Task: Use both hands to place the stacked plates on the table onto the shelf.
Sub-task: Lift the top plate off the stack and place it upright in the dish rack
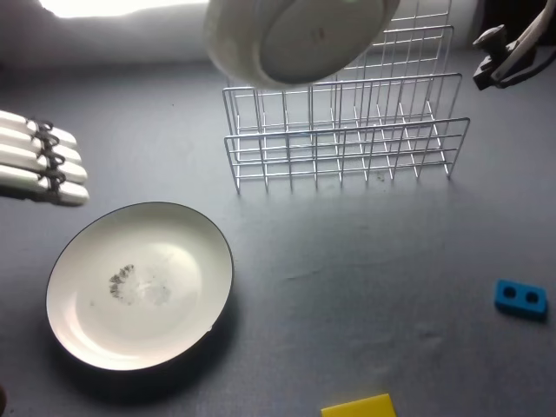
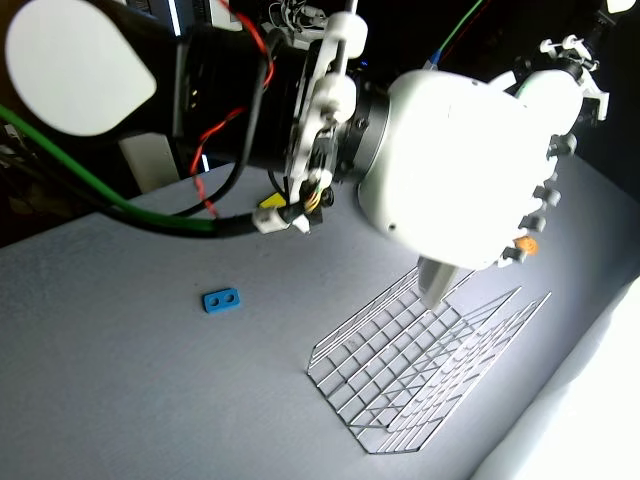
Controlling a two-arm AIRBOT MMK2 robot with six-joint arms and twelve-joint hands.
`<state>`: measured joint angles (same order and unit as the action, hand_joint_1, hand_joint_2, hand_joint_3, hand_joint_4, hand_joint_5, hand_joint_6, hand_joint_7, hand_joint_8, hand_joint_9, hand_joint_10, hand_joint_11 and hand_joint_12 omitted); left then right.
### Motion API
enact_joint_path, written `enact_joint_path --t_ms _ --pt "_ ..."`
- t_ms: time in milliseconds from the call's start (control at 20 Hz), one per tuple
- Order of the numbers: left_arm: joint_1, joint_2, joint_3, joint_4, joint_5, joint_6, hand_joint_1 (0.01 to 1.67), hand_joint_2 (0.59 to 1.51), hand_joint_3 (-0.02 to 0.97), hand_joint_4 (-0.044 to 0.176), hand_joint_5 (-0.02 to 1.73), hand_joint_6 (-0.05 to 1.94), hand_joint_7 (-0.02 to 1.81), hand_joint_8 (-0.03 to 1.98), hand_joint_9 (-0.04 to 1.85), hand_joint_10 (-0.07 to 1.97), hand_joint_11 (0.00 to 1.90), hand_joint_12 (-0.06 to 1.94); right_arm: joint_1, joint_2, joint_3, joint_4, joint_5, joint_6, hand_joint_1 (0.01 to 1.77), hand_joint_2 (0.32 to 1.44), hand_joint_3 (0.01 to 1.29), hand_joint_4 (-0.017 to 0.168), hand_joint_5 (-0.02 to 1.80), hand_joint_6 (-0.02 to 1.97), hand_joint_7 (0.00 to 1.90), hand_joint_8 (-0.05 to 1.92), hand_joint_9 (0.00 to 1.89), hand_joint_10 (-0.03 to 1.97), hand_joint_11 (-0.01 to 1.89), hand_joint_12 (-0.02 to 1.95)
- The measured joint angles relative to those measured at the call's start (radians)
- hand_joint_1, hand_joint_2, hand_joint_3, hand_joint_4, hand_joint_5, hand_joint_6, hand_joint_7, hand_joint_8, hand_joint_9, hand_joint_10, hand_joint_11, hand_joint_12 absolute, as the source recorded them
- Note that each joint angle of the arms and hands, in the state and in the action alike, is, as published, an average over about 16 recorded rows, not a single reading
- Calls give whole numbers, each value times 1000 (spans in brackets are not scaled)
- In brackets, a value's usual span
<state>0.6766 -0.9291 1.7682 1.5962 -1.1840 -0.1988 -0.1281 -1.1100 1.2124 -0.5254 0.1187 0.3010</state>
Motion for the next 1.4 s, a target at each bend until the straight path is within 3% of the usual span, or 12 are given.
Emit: enact_joint_path --t_ms 750,1400 --pt "108 -32 -19 -4 38 17 12 1007 11 2 20 18 19 -5 17 6 12 -7 -78 -99 175 116 -7 -2 1354 1060 12 -8 830 1099 860 1061 900 1240 793 1343" --pt "146 -36 -39 -7 48 18 12 998 12 0 20 19 19 -4 17 6 12 -6 -180 -178 283 151 9 -30 1352 1061 12 -9 831 1092 907 1011 897 1206 782 1330"
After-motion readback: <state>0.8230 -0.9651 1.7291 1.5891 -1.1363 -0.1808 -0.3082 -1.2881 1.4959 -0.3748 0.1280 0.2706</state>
